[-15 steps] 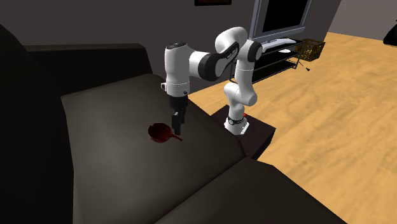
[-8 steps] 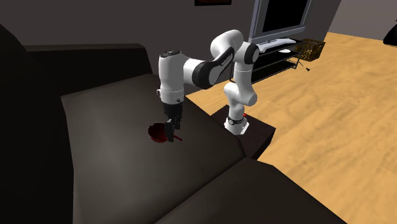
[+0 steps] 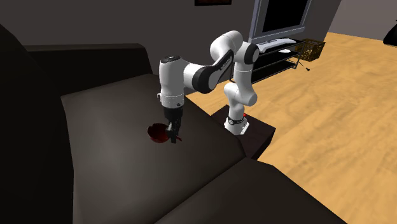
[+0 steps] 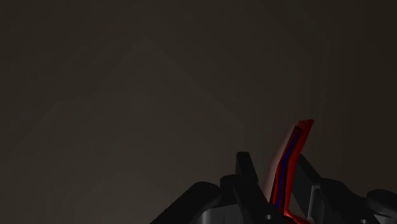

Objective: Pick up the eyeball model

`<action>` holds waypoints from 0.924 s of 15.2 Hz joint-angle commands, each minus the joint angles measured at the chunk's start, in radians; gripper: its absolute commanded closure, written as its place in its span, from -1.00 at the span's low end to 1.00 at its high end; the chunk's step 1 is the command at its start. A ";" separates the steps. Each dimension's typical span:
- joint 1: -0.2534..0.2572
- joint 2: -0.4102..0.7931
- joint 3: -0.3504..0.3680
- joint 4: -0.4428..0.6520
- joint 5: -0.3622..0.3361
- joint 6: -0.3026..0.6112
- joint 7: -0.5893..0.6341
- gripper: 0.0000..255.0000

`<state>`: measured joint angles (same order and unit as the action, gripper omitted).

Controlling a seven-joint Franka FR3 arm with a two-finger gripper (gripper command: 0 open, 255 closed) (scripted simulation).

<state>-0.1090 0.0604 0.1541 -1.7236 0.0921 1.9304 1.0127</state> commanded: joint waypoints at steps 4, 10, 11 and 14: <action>0.000 0.000 0.000 0.000 0.000 0.000 0.000 1.00; 0.000 0.001 0.000 0.053 -0.002 -0.053 0.005 1.00; 0.000 0.002 0.000 0.068 -0.002 -0.066 0.007 1.00; 0.000 0.006 0.000 0.114 -0.004 -0.108 0.011 1.00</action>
<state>-0.1091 0.0646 0.1539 -1.6257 0.0887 1.8369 1.0218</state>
